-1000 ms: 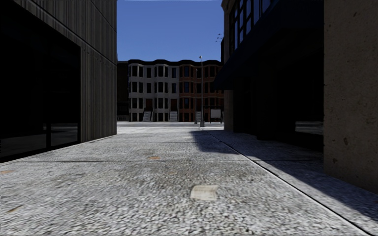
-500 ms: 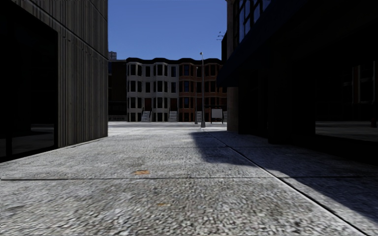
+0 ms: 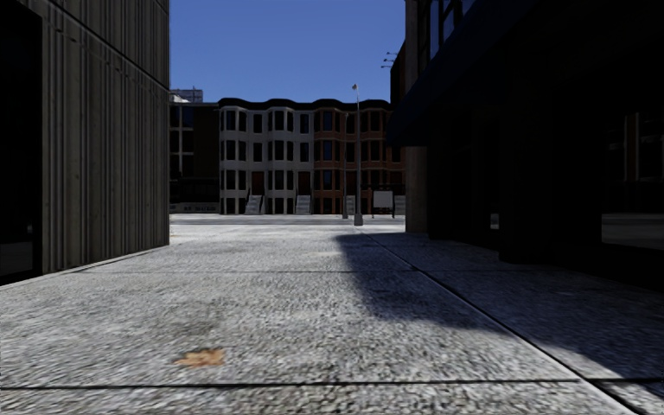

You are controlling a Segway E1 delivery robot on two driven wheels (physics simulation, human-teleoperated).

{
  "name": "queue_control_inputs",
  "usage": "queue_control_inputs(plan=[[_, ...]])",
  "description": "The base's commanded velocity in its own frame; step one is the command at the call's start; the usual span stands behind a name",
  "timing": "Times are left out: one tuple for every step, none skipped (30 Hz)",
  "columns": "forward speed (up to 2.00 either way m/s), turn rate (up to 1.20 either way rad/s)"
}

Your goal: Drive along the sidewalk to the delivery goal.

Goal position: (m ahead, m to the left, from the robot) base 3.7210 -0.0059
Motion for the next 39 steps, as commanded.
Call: queue_control_inputs(plan=[[2.0, 0.0], [2.0, 0.0], [2.0, 0.0], [2.0, 0.0], [2.0, 0.0], [2.0, 0.0], [2.0, 0.0], [2.0, 0.0], [2.0, 0.0], [2.0, 0.0], [2.0, 0.0], [2.0, 0.0], [2.0, 0.0], [2.0, 0.0], [2.0, 0.0], [2.0, 0.0], [2.0, 0.0], [2.0, 0.0], [2.0, 0.0], [2.0, 0.0], [2.0, 0.0], [2.0, 0.0], [2.0, 0.0], [2.0, 0.0], [2.0, 0.0], [2.0, 0.0], [2.0, 0.0], [2.0, 0.0], [2.0, 0.0], [2.0, 0.0], [2.0, 0.0], [2.0, 0.0], [2.0, 0.0], [2.0, 0.0], [2.0, 0.0], [2.0, 0.0], [2.0, 0.0], [2.0, 0.0], [2.0, 0.0]])
